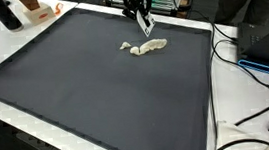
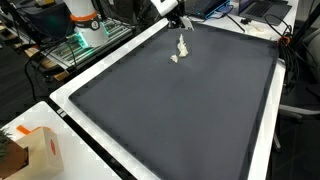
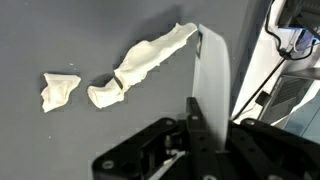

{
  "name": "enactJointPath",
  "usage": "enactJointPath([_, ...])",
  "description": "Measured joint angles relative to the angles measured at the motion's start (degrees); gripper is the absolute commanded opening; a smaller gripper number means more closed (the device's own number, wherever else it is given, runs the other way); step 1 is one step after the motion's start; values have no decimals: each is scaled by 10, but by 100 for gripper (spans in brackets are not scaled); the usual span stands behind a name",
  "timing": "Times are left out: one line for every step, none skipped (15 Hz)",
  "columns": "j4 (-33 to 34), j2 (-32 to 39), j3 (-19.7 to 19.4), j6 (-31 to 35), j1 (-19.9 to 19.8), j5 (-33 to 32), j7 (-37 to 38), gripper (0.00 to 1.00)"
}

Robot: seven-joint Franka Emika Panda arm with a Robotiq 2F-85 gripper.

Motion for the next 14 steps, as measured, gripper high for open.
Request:
enactJointPath([-1,0,-2,-3,-2,11,-9,1])
enactJointPath([-2,0,-5,-5,-3,22,-18,1])
enactJointPath([-2,0,-7,-6,-4,32,-25,1])
enactJointPath([-3,0,-9,-7,-5,41,-32,1])
enactJointPath([-3,0,-10,-7,-5,48,-36,1])
enactJointPath([-4,1,-10,-8,-6,56,-43,1])
enactJointPath([-4,1,-11,-9,-7,64,-48,1])
enactJointPath([-4,2,-11,-10,-8,72,-53,1])
enactJointPath([-4,2,-11,-10,-9,80,-56,1])
enactJointPath([-4,3,-11,-10,-9,87,-56,1])
enactJointPath([-4,3,-11,-10,-9,94,-57,1])
enactJointPath([-4,4,-11,-10,-9,100,-57,1])
enactJointPath([-4,5,-11,-10,-9,107,-58,1])
enactJointPath([-4,7,-11,-10,-9,112,-58,1])
